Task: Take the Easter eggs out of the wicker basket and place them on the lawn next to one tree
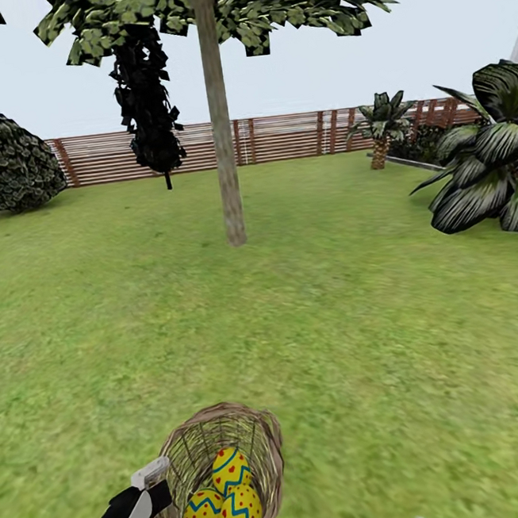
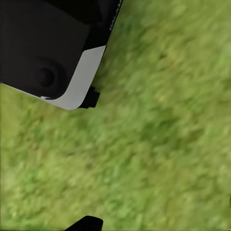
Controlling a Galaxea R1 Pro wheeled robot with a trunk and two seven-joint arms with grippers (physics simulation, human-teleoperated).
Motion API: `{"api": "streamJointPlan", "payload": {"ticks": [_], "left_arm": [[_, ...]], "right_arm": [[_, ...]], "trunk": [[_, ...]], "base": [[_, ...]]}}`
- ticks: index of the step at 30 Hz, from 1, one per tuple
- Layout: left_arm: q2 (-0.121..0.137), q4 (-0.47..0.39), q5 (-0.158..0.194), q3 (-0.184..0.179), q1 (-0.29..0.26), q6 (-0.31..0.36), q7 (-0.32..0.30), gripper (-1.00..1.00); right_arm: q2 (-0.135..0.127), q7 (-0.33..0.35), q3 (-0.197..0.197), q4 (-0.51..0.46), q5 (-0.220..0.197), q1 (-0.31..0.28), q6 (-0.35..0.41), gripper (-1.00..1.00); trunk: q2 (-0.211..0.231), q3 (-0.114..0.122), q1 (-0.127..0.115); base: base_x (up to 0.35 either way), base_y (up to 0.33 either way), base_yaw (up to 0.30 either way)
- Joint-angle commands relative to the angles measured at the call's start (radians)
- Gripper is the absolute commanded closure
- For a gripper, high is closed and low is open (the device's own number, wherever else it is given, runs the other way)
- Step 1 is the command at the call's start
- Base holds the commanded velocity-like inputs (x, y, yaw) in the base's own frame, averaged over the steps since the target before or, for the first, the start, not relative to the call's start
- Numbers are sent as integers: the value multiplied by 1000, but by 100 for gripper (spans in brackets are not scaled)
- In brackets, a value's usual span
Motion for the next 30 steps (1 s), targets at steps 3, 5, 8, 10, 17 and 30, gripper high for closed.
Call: {"api": "streamJointPlan", "payload": {"ticks": [3,5,8,10,17,30], "left_arm": [[0,-2,12,1,0,4,5,100],[0,-2,12,1,-1,4,5,100],[-1,-2,12,1,-1,4,5,100],[0,-2,12,1,-1,3,5,100],[0,-2,12,1,0,3,5,100],[-1,-2,14,0,-1,3,5,100]], "right_arm": [[0,2,-4,2,5,-1,-5,-100],[0,2,-4,2,5,-1,-5,-100],[0,3,-4,1,5,-1,-4,-100],[0,3,-4,1,5,-1,-4,-100],[0,3,-4,1,5,-1,-4,-100],[-2,5,-6,1,1,-1,-8,-100]], "trunk": [[-2,2,1],[-2,5,1],[-2,8,1],[-2,11,1],[-2,18,1],[-2,23,1]], "base": [[0,0,182],[0,0,204],[0,0,219],[0,0,223],[0,0,223],[0,0,66]]}}
